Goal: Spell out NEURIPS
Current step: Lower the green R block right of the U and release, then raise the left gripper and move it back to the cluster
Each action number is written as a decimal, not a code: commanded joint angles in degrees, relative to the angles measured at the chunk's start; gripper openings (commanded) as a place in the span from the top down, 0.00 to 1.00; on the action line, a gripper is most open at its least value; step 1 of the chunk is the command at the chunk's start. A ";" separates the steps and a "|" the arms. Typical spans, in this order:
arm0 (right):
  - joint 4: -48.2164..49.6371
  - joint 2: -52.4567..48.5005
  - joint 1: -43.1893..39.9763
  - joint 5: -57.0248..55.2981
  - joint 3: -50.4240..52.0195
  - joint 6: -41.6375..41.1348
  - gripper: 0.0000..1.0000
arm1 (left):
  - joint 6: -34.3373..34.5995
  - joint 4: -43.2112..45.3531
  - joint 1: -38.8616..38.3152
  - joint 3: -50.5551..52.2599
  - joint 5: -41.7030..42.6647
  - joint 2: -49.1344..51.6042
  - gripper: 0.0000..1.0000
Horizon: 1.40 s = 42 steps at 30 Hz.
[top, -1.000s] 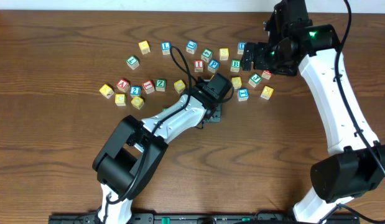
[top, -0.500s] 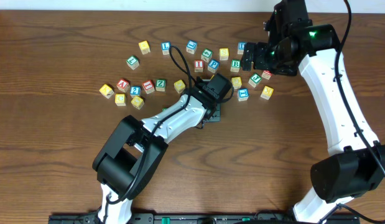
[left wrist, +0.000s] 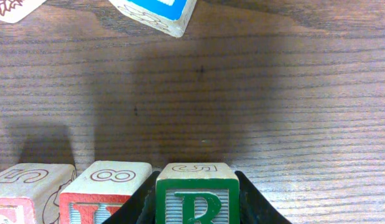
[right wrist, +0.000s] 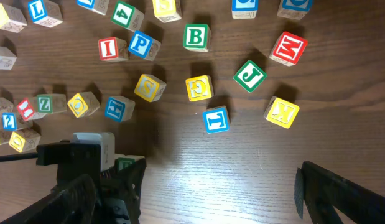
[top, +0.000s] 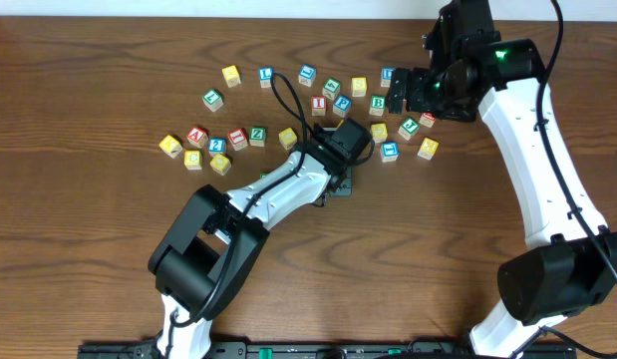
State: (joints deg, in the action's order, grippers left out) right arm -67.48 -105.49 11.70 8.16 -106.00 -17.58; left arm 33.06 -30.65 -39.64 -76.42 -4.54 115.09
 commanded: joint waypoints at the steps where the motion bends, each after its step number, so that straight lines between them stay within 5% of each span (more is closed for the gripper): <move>1: -0.04 0.35 0.39 0.37 0.33 -0.59 0.01 | 0.31 -0.33 0.09 0.37 -1.14 0.66 0.71; 11: 0.02 0.35 0.39 0.37 0.33 -0.59 0.01 | 0.28 -0.26 0.09 0.37 -1.14 0.66 0.59; 34: -0.07 5.81 -5.57 1.49 0.09 2.03 0.01 | -1.49 -1.77 1.86 -0.42 -1.14 -3.28 0.66; 42: -0.92 6.27 -5.84 1.46 0.09 3.56 0.01 | -4.59 -2.19 1.86 -1.20 -1.11 -3.98 0.59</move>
State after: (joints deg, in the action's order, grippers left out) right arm -68.07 -100.14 5.96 9.26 -106.00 -15.29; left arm 31.03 -32.38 -37.98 -76.42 -4.69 113.14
